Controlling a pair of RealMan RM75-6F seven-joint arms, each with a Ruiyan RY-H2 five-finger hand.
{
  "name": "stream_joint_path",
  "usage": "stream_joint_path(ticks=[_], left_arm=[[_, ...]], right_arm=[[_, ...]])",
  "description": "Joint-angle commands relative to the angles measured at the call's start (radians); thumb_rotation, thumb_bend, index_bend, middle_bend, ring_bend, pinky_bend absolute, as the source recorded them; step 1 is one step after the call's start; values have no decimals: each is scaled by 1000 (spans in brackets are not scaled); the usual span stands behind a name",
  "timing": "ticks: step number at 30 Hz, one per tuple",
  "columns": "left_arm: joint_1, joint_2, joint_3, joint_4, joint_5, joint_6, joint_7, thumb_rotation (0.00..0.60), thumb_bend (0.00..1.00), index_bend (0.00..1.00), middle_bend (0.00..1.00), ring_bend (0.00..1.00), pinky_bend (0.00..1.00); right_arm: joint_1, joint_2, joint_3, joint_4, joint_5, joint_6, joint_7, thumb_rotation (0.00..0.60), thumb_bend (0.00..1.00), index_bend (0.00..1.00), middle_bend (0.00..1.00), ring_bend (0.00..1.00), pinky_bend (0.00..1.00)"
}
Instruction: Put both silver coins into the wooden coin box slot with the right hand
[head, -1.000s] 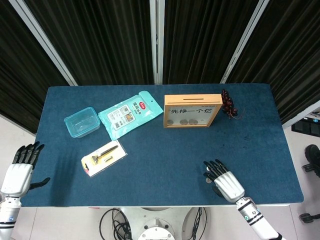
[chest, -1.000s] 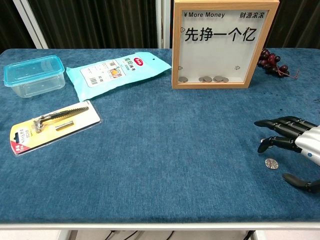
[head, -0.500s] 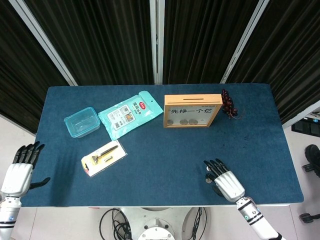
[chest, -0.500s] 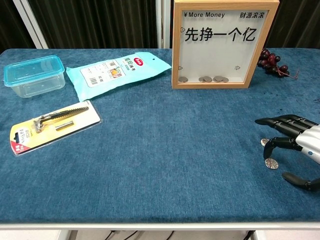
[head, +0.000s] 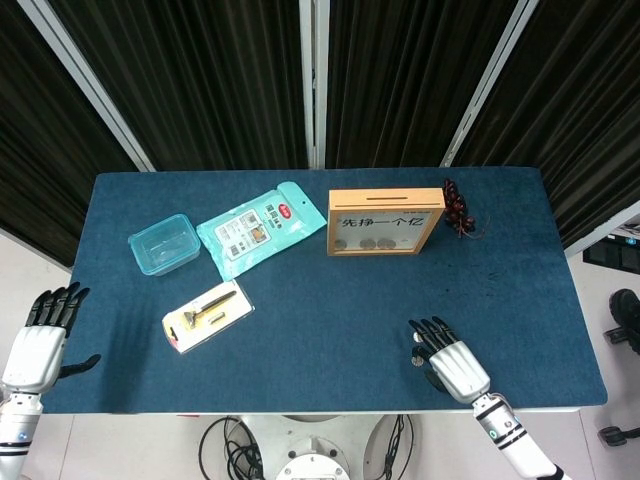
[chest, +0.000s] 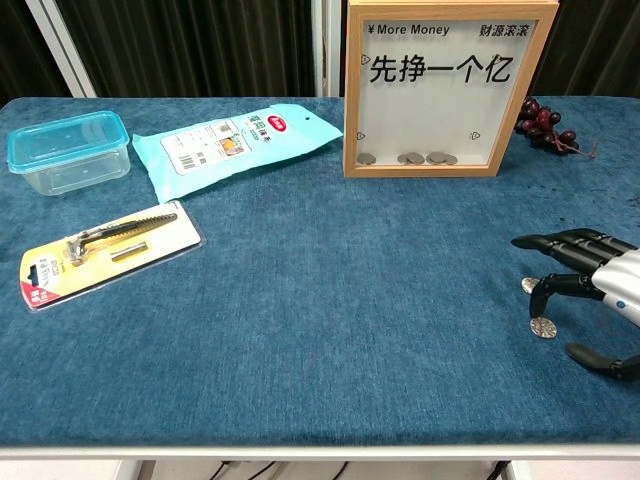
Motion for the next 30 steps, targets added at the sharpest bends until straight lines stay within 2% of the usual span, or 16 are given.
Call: stream_joint_path(ticks=[1,19,30], left_arm=[[0,0,0,0,0,0,-1,600,1,0,0,0,0],[-1,-4,3,17,-1,-6,-16,600,1,0,0,0,0],[-4,-6,3,32,0,-10,-32,600,1,0,0,0,0]], right_arm=[[1,0,0,-1,2,-2,-2,600,317,398,0,0,0],[3,-9,-2,2,13,-15,-9,600,324,397,0,0,0],[10,-26,7,13,18,-17,-17,600,327,462,3,0,0]])
